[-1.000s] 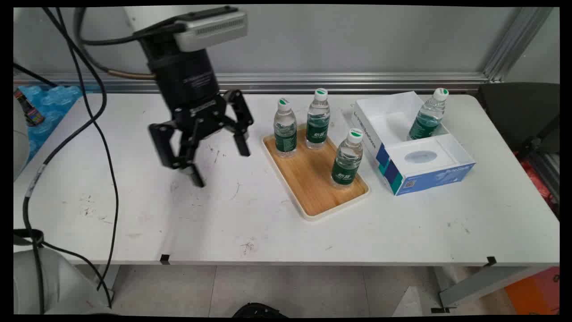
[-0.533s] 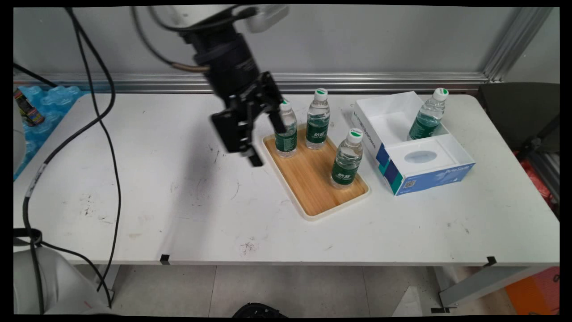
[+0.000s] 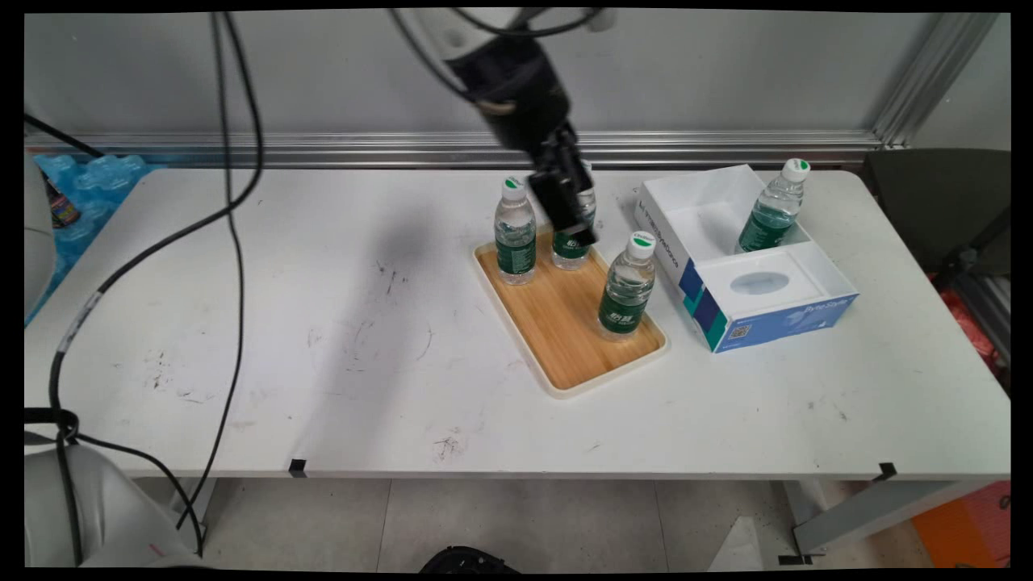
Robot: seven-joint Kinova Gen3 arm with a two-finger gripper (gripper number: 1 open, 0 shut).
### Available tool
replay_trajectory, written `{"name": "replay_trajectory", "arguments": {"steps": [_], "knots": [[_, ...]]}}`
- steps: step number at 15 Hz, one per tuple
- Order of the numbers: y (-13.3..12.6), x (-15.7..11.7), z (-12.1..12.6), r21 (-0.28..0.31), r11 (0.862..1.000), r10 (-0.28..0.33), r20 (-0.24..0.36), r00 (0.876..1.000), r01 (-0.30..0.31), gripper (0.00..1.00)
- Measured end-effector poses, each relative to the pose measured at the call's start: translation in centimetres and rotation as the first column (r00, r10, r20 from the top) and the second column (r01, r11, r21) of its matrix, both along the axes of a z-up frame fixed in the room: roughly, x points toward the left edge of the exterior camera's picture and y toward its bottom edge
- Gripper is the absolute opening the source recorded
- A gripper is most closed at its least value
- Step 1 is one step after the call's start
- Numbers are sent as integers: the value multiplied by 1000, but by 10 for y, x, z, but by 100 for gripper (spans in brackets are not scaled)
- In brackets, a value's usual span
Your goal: Pick up the green bottle from the white box
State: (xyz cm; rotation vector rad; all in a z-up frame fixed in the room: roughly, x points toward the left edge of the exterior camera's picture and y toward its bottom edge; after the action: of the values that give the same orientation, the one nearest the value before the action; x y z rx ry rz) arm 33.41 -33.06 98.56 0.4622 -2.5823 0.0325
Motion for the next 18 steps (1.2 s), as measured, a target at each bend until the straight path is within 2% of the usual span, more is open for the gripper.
{"name": "replay_trajectory", "arguments": {"steps": [3, 7, 18], "knots": [[-25, -26, -15, -27, 995, 93, -22, 995, -94, 100], [-57, -61, -41, -57, 982, 178, -51, 983, -181, 100], [-122, -133, -111, -105, 953, 273, -111, 955, -285, 100]]}}
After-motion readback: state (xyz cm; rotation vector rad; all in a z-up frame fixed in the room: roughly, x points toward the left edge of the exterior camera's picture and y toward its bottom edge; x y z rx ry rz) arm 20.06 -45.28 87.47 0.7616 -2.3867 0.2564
